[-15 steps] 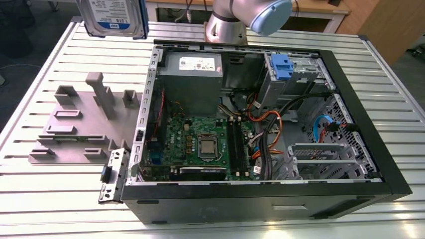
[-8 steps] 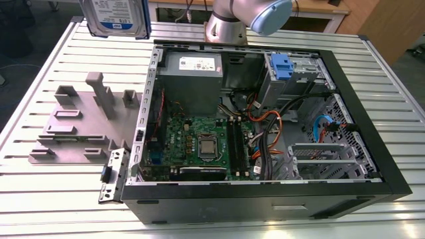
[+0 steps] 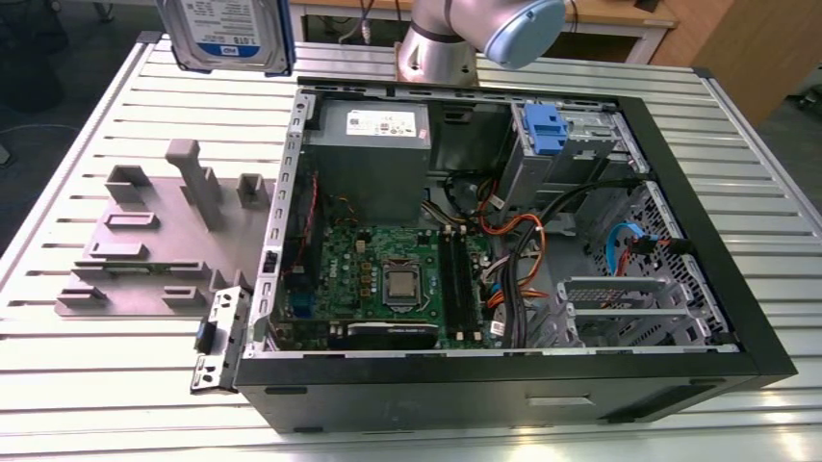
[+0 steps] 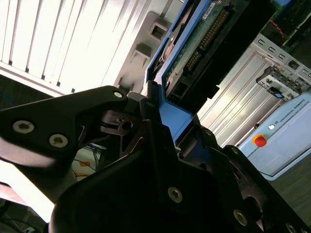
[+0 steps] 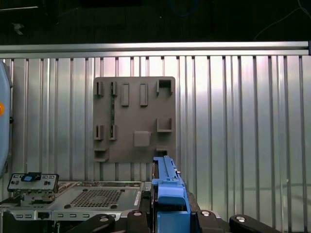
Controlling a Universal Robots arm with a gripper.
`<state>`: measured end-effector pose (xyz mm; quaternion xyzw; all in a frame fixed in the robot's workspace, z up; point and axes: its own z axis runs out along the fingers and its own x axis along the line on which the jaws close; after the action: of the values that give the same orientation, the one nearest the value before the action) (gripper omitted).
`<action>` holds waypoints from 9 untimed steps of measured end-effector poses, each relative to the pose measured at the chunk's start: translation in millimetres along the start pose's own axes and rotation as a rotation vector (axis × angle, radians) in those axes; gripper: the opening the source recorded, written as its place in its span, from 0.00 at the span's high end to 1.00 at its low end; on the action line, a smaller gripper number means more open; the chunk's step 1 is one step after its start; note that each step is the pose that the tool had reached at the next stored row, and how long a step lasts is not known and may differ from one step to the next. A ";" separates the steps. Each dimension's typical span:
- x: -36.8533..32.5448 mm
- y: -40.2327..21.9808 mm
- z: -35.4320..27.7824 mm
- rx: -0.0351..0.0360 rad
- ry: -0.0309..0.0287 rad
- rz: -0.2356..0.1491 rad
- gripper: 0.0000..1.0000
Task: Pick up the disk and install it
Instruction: 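Pick up the disk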
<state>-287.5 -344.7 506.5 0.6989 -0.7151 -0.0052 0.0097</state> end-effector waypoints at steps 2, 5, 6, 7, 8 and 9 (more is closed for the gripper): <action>0.0 -0.7 0.0 0.0001 0.0000 0.000 0.64; -0.1 -4.6 -0.1 0.0001 0.0000 0.000 0.64; -0.1 -5.2 -0.1 0.0000 0.0000 0.000 0.64; -0.1 -5.8 -0.1 0.0000 0.0000 0.000 0.64; -0.2 -6.4 -0.2 0.0000 0.0000 0.000 0.64; -0.2 -6.9 -0.2 0.0000 0.0000 0.000 0.64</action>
<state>-280.6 -344.7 506.5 0.6989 -0.7151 -0.0052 0.0097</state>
